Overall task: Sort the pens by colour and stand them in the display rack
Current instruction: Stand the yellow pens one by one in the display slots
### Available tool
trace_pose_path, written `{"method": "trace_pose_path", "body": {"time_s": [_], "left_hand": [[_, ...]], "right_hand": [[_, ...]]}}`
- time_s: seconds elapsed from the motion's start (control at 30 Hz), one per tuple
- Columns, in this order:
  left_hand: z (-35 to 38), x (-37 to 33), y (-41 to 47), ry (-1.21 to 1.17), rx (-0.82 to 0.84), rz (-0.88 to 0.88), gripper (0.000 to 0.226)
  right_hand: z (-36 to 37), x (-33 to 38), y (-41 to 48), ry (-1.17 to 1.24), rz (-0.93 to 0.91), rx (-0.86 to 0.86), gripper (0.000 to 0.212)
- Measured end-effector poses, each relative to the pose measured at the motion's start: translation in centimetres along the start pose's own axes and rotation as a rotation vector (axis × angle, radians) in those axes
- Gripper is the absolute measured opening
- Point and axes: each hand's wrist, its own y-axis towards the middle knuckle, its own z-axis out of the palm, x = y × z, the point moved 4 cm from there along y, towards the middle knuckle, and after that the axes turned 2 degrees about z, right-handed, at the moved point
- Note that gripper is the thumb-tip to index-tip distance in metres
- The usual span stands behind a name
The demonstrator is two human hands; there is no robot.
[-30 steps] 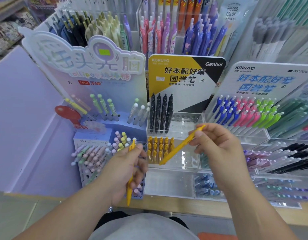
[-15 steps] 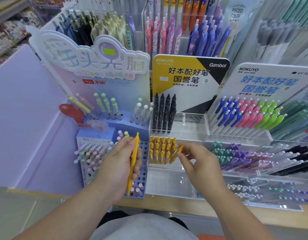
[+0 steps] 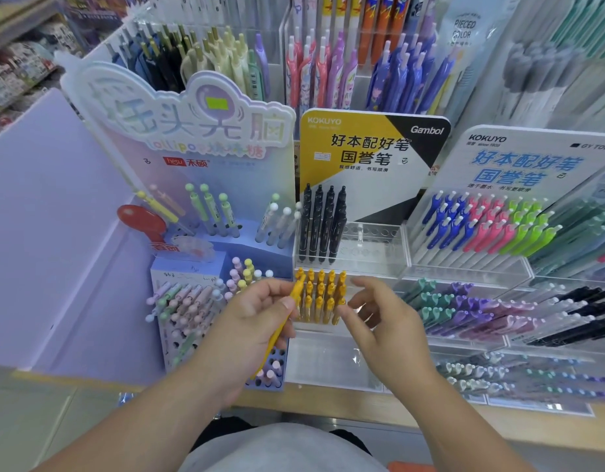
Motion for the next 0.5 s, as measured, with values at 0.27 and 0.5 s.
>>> {"method": "trace_pose_path", "body": {"time_s": [0.27, 0.5], "left_hand": [[2.8, -0.3, 0.0, 0.136, 0.187, 0.024, 0.013], [4.6, -1.7, 0.5, 0.086, 0.165, 0.122, 0.007]], "right_hand": [[-1.9, 4.0, -0.2, 0.552, 0.156, 0.141, 0.013], [-3.2, 3.4, -0.3, 0.729, 0.242, 0.133, 0.021]]}}
